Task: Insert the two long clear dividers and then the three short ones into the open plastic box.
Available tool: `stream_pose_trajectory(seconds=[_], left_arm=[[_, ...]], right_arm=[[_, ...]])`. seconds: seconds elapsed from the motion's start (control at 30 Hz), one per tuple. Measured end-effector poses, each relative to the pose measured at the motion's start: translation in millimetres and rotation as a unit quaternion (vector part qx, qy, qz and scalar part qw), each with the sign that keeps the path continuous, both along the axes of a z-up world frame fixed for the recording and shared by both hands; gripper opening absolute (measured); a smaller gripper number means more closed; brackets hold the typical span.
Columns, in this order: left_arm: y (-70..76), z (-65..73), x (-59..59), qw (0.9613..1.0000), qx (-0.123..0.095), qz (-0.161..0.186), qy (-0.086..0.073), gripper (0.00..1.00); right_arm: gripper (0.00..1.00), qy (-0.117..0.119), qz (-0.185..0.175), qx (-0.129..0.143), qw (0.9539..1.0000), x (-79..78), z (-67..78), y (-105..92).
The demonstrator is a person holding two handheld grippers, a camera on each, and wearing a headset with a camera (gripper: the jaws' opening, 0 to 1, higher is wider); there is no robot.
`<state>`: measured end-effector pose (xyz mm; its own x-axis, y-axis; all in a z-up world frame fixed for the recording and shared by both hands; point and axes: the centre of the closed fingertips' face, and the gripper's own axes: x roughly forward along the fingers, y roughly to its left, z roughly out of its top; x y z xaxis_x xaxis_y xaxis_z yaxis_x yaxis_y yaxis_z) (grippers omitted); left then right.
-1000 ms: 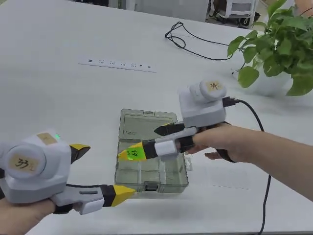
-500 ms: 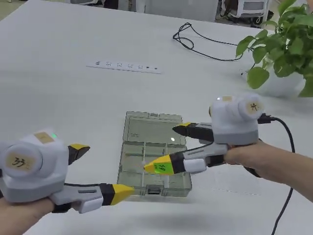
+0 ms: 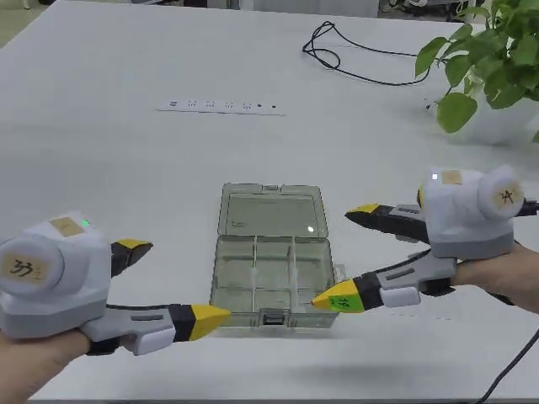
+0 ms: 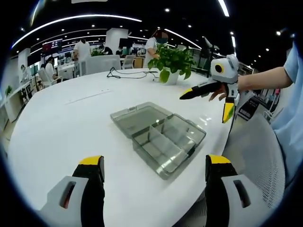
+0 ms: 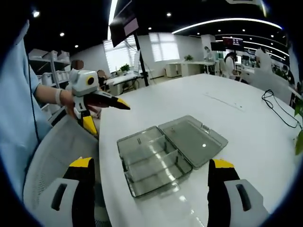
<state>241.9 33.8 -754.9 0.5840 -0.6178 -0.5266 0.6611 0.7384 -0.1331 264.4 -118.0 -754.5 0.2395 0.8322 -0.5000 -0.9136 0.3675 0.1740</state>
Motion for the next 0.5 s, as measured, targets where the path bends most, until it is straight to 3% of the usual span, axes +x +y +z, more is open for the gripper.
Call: stream_pose_trajectory(seconds=[0.33, 0.5], left_arm=[[-4.9, 0.7, -1.0, 0.9999, 0.007, -0.011, 0.003, 0.9], [-3.4, 2.0, -2.7, 0.9998, 0.011, -0.015, 0.002, 0.9]], right_arm=[[1.0, -0.001, 0.017, -0.053, 0.9985, -6.5, -16.0, -29.4], [0.97, -0.006, 0.04, -0.095, 0.9947, -10.2, -25.1, -36.8]])
